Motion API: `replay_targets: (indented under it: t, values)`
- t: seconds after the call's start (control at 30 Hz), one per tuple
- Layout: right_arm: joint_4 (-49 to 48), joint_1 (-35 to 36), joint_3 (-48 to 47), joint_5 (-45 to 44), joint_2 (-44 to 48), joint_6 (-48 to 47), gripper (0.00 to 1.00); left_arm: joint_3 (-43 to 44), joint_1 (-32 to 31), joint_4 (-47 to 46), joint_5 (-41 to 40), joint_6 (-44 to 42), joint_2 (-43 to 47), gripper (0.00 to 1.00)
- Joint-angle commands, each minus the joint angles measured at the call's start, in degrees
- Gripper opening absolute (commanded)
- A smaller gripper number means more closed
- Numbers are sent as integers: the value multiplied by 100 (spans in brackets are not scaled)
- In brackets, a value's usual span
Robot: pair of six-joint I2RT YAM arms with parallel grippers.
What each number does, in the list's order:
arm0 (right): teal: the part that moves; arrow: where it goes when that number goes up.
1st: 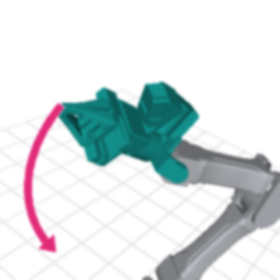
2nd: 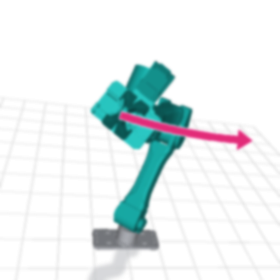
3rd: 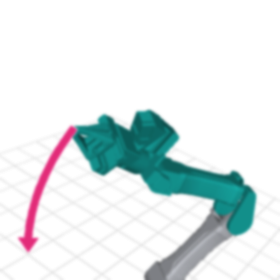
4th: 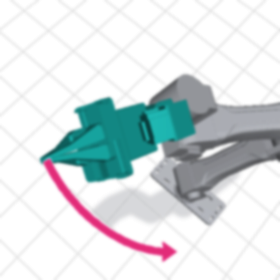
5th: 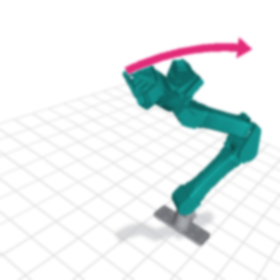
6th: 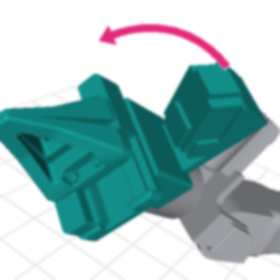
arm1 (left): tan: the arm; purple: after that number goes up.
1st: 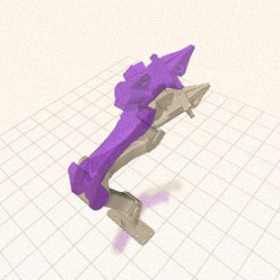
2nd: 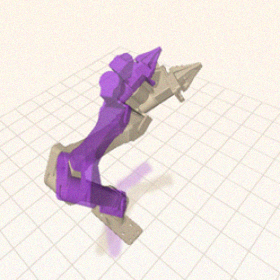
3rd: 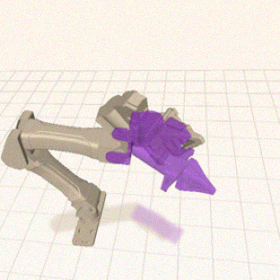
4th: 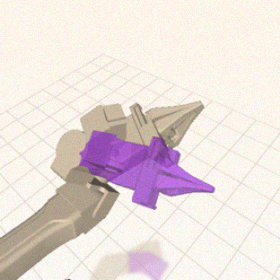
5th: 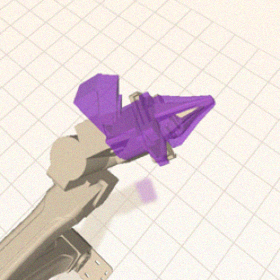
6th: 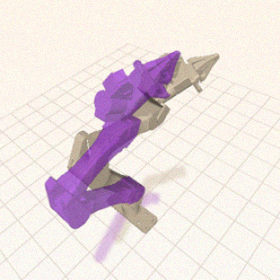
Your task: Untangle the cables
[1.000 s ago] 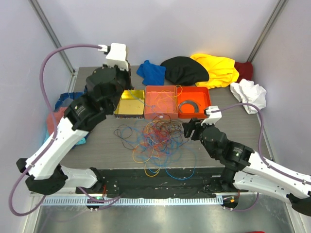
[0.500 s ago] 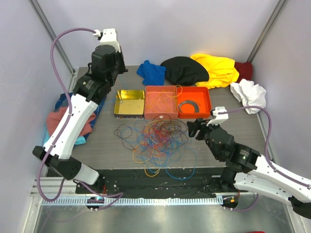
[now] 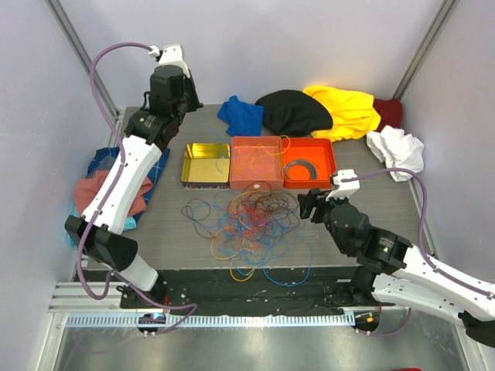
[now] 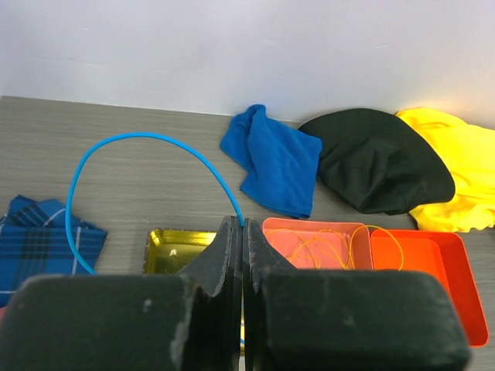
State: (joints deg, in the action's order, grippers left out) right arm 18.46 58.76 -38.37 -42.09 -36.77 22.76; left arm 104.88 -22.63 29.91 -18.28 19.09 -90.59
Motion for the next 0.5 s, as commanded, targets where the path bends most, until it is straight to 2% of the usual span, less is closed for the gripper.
replay_targets:
  t: [0.0,0.27,0.47]
  values:
    - [-123,12,-118,-195,12,-88,66,-99,110,-407,176,95,-38,0]
    - [-141,4,-101,-221,-58,-79,66,-389,259,-574,308,235,-205,0]
    - [-141,4,-65,-221,-58,-62,65,-1574,251,-1039,852,683,-109,0]
